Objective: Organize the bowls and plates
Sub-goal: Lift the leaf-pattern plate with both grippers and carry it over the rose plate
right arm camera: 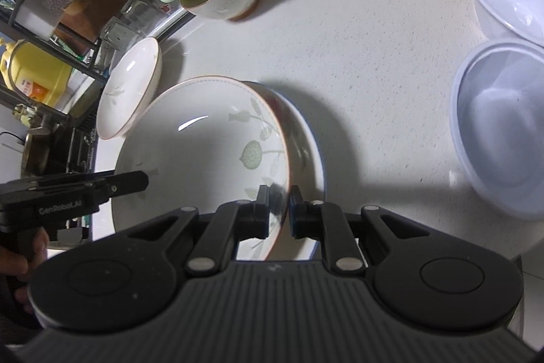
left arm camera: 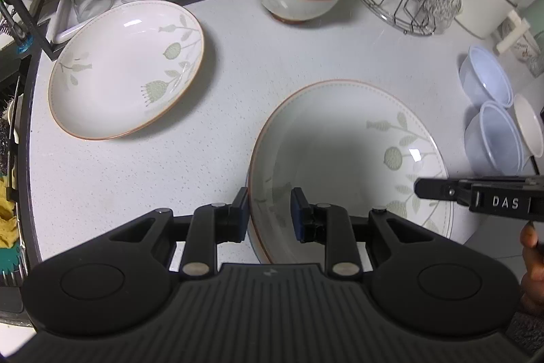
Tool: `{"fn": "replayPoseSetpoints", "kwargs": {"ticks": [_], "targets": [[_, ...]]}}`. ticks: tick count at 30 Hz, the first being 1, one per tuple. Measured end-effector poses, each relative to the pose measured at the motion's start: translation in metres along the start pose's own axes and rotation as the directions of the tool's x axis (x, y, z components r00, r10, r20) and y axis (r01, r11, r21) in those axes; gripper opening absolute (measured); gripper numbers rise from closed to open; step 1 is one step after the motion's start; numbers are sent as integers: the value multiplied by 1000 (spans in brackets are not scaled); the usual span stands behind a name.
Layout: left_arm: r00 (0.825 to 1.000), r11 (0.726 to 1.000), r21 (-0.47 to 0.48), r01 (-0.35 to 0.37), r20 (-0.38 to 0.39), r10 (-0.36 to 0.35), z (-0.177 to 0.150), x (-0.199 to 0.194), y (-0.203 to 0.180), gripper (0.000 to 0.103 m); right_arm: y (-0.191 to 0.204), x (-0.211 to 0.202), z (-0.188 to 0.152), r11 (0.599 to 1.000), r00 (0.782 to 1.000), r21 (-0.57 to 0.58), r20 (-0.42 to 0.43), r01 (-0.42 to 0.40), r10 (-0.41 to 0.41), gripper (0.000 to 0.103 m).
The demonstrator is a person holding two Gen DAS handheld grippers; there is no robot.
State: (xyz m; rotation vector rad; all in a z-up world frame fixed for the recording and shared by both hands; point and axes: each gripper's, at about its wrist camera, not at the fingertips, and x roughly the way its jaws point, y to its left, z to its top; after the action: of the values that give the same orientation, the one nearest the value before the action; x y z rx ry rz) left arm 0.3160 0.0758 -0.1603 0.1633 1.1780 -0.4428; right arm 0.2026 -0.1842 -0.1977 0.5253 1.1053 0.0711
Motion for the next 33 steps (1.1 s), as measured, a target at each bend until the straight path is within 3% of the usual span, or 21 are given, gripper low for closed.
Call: {"fn": "replayPoseSetpoints", "kwargs": {"ticks": [11,20,33], "targets": [[997,995,57,-78,-15,79,-3,8,-11,29,-2,3,1,1000,1000,-25,29,11,-10,14],[994,994,39,-106,1,106,-4,9,-16,31,5,5,2,996,996,-77,79,49,-43,14],[987,995,-76,-68,139,79,-8,-45,-29,31,13,-43,9,984,963,-152,264,96,-53,14]]}}
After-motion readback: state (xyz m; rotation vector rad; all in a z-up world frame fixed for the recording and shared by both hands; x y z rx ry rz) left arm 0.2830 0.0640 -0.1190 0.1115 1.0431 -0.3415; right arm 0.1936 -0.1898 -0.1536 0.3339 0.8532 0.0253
